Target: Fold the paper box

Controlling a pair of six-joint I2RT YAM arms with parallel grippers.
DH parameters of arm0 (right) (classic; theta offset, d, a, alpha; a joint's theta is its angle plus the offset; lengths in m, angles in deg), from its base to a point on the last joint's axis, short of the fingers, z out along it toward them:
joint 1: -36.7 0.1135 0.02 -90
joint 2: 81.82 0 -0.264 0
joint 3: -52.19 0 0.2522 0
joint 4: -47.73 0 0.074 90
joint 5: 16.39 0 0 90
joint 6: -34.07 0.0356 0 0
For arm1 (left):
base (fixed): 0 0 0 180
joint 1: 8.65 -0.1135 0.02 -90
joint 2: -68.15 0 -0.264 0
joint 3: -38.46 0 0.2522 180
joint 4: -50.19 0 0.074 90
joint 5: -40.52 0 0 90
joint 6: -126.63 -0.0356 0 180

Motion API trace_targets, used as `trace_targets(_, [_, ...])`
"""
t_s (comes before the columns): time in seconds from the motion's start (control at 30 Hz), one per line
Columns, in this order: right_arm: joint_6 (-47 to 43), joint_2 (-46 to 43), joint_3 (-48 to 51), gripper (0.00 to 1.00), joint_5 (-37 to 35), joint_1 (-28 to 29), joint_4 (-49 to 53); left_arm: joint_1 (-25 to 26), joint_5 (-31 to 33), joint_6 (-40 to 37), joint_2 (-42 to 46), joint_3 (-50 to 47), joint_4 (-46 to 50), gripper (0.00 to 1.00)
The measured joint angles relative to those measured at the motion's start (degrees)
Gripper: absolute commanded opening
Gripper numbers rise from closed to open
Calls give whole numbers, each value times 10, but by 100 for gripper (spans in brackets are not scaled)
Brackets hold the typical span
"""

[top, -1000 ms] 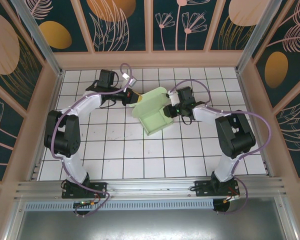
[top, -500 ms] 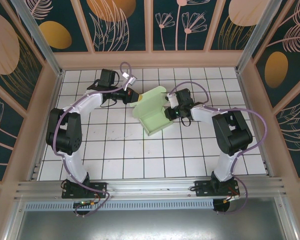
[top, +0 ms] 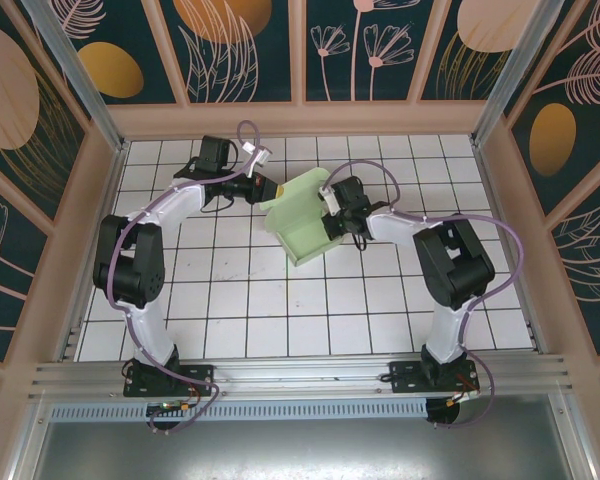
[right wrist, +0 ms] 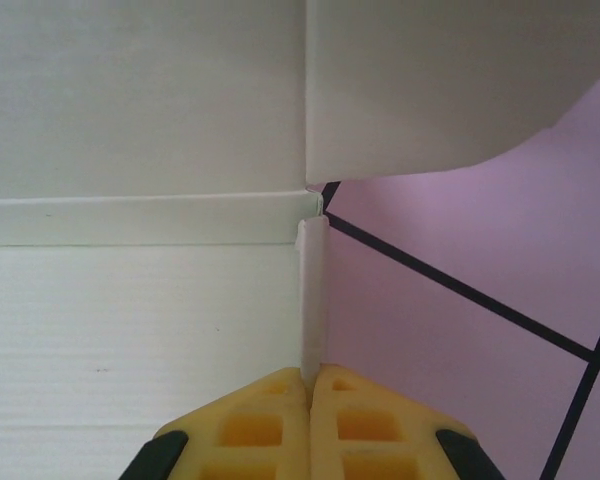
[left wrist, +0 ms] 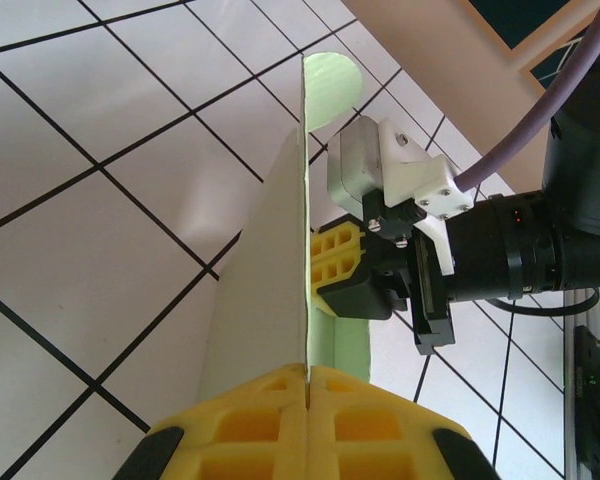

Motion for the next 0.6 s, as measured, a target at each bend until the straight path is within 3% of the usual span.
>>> trace_targets(0.2, [8,19,-22,0,-56,21,4,-2,5,16,-5,4,-7,0])
trace_targets(0.6, [15,70,-64,0,-236,85,11,-13,-1,51,-15,7,-30,0])
